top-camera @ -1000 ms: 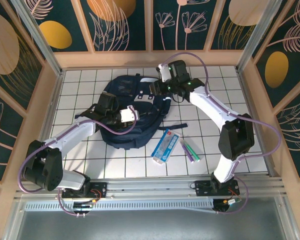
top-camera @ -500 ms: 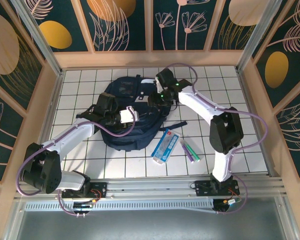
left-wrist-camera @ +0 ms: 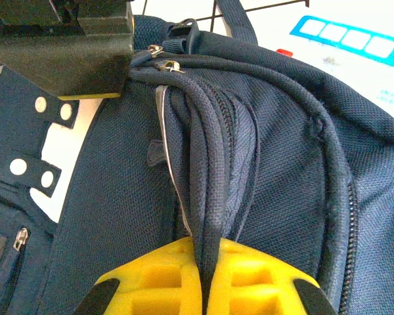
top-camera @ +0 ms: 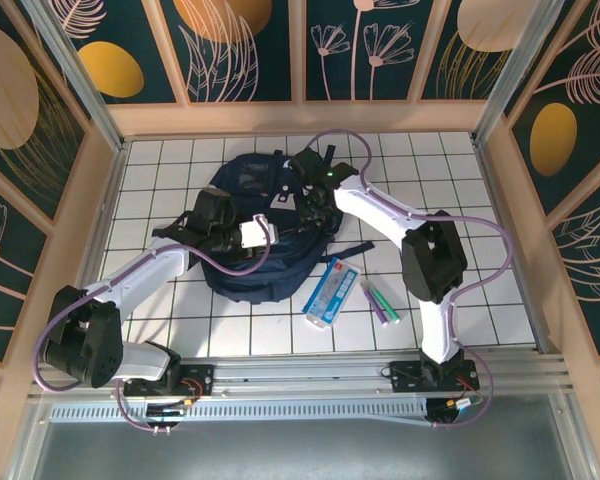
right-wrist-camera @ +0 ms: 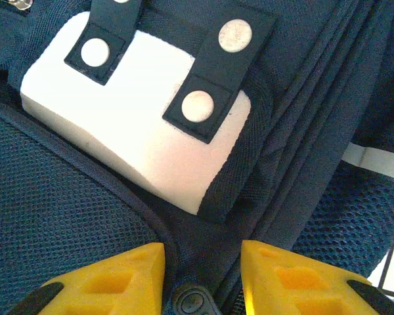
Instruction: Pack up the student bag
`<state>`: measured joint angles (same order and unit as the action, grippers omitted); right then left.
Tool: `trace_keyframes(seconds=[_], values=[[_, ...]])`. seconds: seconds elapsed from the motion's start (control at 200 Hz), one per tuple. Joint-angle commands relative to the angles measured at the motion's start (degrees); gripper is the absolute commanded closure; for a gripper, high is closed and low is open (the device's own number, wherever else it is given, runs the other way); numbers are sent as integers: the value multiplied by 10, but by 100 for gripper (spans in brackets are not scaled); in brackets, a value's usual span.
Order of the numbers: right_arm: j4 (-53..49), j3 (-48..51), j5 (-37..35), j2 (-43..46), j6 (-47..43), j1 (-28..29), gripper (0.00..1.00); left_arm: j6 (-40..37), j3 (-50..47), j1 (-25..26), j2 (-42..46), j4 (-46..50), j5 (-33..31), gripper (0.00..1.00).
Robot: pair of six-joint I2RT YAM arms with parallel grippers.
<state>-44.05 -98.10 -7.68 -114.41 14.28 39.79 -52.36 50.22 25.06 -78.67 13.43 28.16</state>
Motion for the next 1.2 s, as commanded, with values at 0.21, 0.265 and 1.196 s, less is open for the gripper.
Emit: trace_keyframes(seconds=[0.21,0.265,1.196], values=[[-75,-21,-147,-11,67,12,69,4,6,-1,14,-37,48,100],[-81,-20,-145,-10,74,12,69,5,5,-1,13,-37,47,100],[39,129,108,97,117,-79,96,16,-1,-1,5,-44,37,100]])
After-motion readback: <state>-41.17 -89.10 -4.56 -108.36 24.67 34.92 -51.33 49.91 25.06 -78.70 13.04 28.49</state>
